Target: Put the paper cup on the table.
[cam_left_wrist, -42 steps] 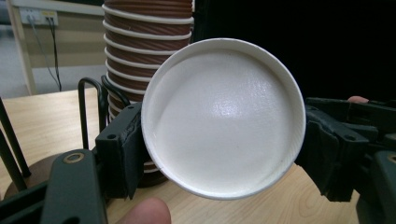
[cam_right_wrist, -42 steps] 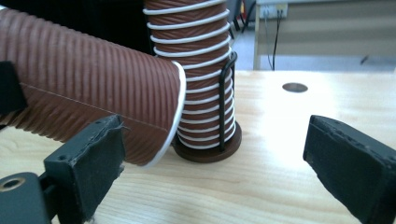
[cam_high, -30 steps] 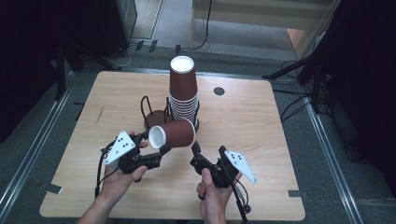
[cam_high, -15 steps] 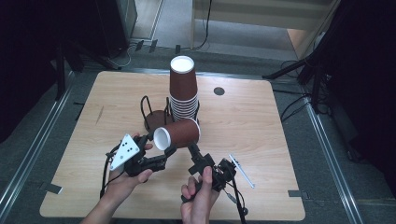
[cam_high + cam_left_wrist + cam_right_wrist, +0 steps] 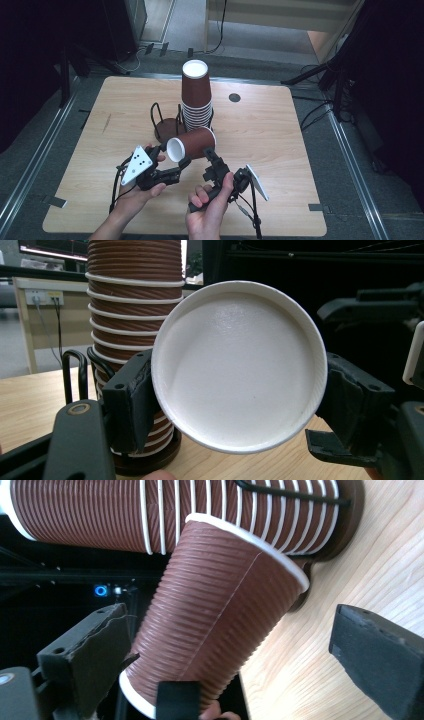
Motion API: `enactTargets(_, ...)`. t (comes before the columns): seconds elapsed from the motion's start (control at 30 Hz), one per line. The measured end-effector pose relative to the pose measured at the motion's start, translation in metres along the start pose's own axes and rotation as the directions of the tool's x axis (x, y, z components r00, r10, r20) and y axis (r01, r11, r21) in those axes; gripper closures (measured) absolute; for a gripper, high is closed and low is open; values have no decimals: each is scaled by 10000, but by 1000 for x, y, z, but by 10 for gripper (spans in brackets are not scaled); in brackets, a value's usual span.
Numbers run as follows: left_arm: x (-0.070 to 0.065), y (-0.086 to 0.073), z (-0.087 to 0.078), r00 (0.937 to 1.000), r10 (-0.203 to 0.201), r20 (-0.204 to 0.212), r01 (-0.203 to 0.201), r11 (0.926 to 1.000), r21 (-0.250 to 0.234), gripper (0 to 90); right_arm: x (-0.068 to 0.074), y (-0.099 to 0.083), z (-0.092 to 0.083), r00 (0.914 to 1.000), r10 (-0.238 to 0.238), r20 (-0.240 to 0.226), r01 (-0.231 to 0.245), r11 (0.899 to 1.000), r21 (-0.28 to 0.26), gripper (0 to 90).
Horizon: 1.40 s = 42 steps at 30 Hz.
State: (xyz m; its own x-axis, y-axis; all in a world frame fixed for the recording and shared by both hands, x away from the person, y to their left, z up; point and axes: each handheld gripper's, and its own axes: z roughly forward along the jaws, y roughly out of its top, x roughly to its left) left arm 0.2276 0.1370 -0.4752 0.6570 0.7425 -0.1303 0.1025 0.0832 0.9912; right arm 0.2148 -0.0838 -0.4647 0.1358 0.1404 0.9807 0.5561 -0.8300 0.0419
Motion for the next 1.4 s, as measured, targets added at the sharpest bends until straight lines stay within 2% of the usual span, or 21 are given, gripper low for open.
enactTargets(0.07,-1,0,0,10000,41,21,-41,10000,-38,248,-1,2,2,9985,548,-19,-548,9982,225,14)
enactTargets(0.2,-3,-1,1,9998,151,93,-150,9999,-52,248,-6,6,8,9884,1508,-184,-1499,9878,426,0)
enactTargets(0.37,-4,-2,1,9996,227,156,-227,9997,13,248,-11,14,14,9742,2207,-480,-2175,9740,640,0)
enactTargets(0.43,-5,-3,2,9996,189,185,-189,9998,-2,248,-10,16,15,9701,2311,-735,-2260,9715,716,0)
enactTargets(0.53,-5,-4,2,9995,225,211,-226,9997,23,248,-11,18,16,9659,2495,-685,-2441,9665,790,0)
enactTargets(0.6,-6,-4,3,9994,232,258,-232,9997,-16,248,-12,21,21,9595,2776,-482,-2721,9573,974,0)
enactTargets(0.8,-8,-5,3,9989,345,332,-344,9994,-24,248,-13,21,27,9542,2958,-441,-2903,9516,1011,0)
enactTargets(0.9,-8,-5,2,9985,405,375,-402,9992,-81,248,-12,24,31,9476,3162,-457,-3098,9444,1099,0)
enactTargets(1.03,-9,-5,2,9980,461,436,-457,9989,-105,248,-14,25,35,9459,3216,-436,-3150,9422,1141,0)
enactTargets(1.27,-12,-5,3,9967,643,503,-638,9979,-114,248,-18,26,45,9361,3501,-332,-3421,9284,1451,0)
enactTargets(1.4,-10,-6,3,9962,739,460,-740,9973,2,248,-20,25,46,9362,3510,-205,-3437,9260,1561,54)
